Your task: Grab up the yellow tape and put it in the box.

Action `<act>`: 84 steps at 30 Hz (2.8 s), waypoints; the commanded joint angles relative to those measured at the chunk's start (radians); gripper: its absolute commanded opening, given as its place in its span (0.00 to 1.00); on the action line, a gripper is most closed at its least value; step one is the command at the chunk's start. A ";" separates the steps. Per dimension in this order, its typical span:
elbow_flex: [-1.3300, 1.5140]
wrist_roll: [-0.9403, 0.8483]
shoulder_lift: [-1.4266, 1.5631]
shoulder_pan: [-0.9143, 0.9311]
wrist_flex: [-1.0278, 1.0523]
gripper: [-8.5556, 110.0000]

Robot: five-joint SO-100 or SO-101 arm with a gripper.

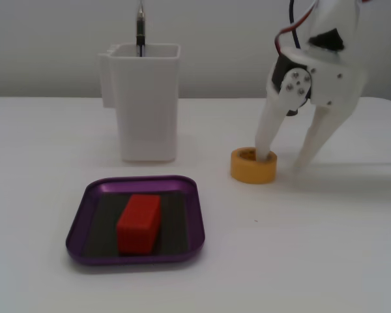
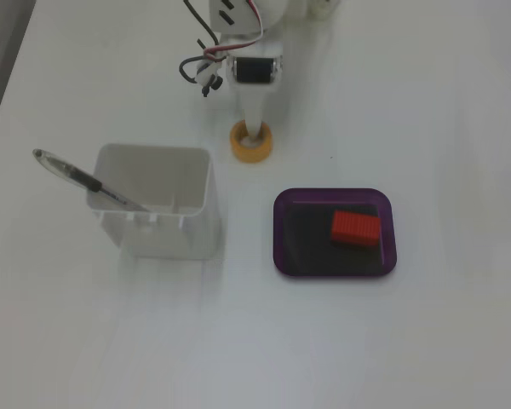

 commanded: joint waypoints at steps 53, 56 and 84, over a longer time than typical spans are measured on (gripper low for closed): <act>-1.029 0.163 -0.670 -0.304 0.186 0.07; -1.065 0.163 -0.721 -0.304 0.186 0.07; -1.555 0.169 -0.767 -0.224 0.650 0.21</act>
